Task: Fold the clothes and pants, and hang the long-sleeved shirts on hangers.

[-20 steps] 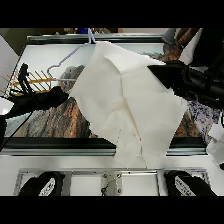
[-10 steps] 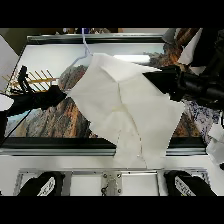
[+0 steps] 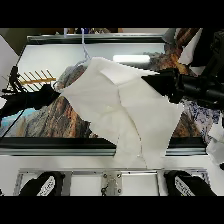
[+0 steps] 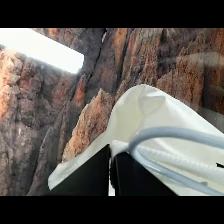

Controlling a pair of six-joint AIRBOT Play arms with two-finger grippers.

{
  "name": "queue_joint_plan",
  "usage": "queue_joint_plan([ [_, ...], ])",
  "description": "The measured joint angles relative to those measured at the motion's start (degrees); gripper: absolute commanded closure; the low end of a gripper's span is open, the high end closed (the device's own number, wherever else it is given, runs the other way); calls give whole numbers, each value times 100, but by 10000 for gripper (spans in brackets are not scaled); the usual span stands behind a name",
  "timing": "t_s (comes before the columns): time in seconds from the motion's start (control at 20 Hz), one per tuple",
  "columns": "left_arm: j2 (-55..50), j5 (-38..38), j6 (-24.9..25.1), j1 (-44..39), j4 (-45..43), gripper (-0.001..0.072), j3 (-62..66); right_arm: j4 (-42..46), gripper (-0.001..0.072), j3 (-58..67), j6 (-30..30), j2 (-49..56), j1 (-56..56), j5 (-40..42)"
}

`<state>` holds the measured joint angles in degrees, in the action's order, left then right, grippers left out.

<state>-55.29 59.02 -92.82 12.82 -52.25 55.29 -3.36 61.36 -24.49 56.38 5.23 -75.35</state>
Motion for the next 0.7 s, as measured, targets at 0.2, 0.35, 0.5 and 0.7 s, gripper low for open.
queue_joint_plan([
  [0.2, -2, 46, 127, 63, -216, 690, 271, 92, 686, 0, -63, 0, 0, 2],
  [0.35, -7, 170, 149, 79, -518, 690, 520, 260, 686, 2, -92, -2, 0, -11],
  [0.5, -9, 210, 166, 85, -813, 691, 708, 498, 686, 2, -157, -4, 0, -42],
  [0.7, -11, 278, 168, 85, -1025, 691, 1075, 734, 686, 4, -256, -4, 0, -35],
])
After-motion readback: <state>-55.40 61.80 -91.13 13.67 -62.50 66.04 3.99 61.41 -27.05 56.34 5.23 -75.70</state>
